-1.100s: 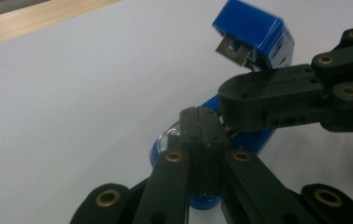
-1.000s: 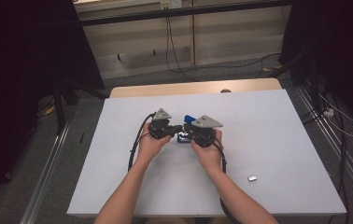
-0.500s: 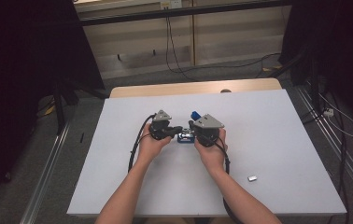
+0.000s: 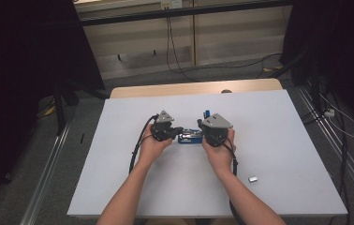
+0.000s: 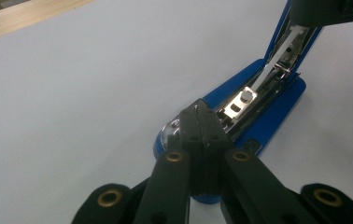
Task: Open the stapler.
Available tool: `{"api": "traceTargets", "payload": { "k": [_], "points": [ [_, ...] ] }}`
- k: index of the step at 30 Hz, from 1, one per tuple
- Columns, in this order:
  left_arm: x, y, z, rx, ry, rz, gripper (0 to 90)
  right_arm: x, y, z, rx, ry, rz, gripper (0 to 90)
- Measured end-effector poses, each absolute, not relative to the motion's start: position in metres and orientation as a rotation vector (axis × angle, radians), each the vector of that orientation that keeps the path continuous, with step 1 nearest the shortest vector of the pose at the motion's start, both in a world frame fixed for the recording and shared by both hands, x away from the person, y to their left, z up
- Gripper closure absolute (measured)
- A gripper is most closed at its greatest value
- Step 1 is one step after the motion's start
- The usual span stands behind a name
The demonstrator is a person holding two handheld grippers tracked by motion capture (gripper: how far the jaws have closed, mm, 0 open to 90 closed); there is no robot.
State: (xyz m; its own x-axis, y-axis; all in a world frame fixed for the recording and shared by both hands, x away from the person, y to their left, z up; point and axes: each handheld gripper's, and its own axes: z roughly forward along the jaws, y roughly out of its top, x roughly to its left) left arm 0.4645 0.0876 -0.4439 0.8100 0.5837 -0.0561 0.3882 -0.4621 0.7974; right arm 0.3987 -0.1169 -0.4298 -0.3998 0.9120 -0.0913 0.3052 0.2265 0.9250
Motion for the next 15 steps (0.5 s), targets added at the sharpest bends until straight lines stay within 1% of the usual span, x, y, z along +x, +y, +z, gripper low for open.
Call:
{"api": "traceTargets", "payload": {
  "k": [11, 15],
  "points": [
    [0.466, 0.090, -0.445, 2.088, 0.741, 0.241, 90.0, 0.397, -0.125, -0.429, 1.106, 1.850, 1.089, 90.0],
    [0.466, 0.090, -0.445, 2.095, 0.732, 0.249, 90.0, 0.397, -0.132, -0.431, 1.114, 1.849, 1.065, 90.0]
  ]
}}
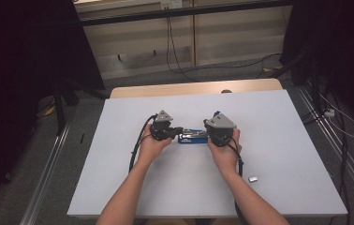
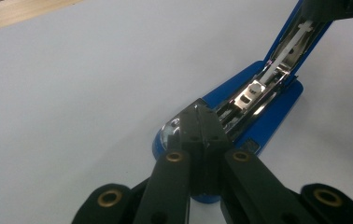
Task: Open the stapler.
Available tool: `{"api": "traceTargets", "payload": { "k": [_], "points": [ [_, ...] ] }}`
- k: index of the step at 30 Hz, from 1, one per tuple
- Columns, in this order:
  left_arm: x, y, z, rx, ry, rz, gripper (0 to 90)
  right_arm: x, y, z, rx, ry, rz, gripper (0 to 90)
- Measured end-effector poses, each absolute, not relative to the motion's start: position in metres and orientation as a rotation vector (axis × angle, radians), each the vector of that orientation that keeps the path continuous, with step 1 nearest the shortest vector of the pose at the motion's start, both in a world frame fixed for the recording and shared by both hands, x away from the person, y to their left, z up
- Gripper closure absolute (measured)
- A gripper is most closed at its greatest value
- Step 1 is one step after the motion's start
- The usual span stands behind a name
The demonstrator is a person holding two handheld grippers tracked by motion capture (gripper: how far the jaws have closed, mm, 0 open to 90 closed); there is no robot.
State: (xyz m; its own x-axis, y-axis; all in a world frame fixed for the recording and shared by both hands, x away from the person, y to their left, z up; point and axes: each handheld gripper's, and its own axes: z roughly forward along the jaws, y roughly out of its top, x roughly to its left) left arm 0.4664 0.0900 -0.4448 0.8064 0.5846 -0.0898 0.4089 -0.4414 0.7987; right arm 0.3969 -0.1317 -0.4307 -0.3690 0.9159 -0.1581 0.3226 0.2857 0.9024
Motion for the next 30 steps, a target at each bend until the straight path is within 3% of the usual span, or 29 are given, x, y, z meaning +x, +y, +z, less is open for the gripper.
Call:
{"api": "traceTargets", "payload": {
  "k": [30],
  "points": [
    [0.466, 0.091, -0.445, 2.091, 0.744, 0.237, 90.0, 0.404, -0.151, -0.444, 1.155, 1.902, 1.055, 90.0]
  ]
}}
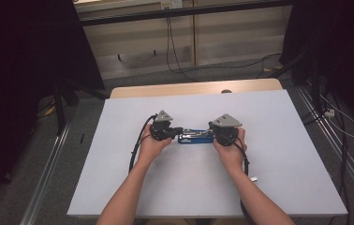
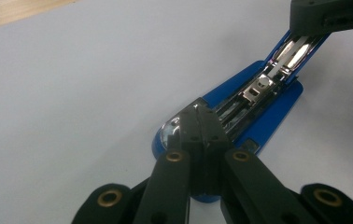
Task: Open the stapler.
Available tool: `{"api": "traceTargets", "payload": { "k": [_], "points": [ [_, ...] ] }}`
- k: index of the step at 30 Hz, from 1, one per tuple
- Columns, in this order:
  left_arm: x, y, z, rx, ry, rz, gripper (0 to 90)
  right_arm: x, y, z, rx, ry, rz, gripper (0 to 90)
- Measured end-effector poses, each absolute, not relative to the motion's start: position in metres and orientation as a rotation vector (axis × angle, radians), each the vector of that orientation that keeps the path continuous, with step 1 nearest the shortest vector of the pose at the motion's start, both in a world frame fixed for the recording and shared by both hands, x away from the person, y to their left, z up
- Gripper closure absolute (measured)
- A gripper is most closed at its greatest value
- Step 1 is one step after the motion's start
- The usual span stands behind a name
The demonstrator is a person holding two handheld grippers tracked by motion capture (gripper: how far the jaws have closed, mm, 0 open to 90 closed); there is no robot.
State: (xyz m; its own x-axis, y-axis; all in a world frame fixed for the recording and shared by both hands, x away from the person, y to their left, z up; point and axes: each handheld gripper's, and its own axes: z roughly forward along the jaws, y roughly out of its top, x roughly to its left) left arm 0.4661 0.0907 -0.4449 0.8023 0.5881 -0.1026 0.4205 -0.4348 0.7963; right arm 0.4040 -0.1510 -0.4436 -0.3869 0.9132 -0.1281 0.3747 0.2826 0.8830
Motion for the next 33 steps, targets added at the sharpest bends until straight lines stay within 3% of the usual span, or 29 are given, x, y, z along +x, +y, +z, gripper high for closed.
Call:
{"api": "traceTargets", "payload": {
  "k": [33],
  "points": [
    [0.466, 0.091, -0.440, 2.035, 0.776, 0.204, 89.1, 0.406, -0.184, -0.450, 1.217, 1.958, 1.082, 90.0]
  ]
}}
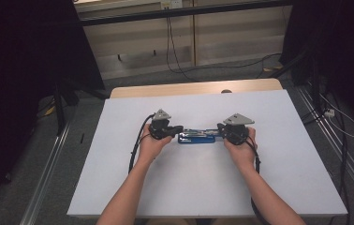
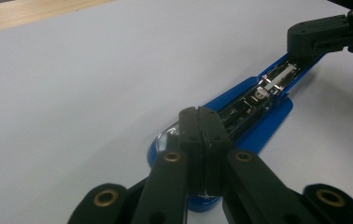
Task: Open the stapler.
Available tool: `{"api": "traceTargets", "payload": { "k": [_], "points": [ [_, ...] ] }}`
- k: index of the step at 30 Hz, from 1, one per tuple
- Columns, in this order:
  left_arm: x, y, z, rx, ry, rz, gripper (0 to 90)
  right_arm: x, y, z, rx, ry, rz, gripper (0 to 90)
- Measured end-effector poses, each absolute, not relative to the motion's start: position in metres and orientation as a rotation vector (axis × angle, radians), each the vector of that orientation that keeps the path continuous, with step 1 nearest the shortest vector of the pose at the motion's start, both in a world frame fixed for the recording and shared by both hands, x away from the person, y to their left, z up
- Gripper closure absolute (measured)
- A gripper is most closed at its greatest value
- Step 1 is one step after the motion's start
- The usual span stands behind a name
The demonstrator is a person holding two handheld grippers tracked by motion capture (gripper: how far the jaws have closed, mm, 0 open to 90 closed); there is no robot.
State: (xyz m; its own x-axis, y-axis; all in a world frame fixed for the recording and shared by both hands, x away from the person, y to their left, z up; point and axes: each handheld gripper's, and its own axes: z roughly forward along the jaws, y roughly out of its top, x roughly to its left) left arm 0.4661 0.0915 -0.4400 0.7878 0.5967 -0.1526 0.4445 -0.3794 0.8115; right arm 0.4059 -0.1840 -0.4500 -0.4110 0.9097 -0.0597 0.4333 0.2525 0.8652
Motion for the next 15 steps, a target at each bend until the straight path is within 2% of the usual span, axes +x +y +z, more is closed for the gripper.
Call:
{"api": "traceTargets", "payload": {
  "k": [4, 7, 15],
  "points": [
    [0.467, 0.091, -0.439, 2.031, 0.779, 0.188, 86.3, 0.403, -0.188, -0.445, 1.199, 1.966, 1.094, 90.0],
    [0.466, 0.090, -0.439, 2.031, 0.780, 0.175, 80.2, 0.401, -0.190, -0.442, 1.185, 1.969, 1.103, 90.0],
    [0.464, 0.093, -0.433, 2.018, 0.810, 0.154, 73.8, 0.391, -0.199, -0.434, 1.150, 1.993, 1.124, 82.7]
  ]
}}
